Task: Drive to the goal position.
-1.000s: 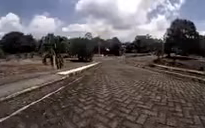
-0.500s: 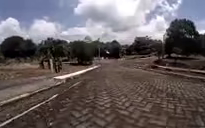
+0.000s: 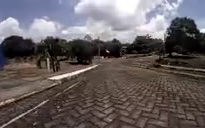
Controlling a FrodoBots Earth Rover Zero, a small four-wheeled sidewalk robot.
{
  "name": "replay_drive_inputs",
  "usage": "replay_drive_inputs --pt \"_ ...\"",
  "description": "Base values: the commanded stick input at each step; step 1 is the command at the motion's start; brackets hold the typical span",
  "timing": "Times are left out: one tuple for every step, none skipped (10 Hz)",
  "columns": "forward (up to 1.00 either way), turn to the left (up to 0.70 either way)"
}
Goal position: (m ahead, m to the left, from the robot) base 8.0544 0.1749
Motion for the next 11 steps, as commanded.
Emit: replay_drive_inputs --pt "0.83 0.0" --pt "0.85 0.0" --pt "0.85 0.0" --pt "0.85 0.0" --pt "0.85 0.0" --pt "0.85 0.0" --pt "0.85 0.0" --pt "0.85 0.0" --pt "0.85 0.0" --pt "0.85 0.0" --pt "0.85 0.0"
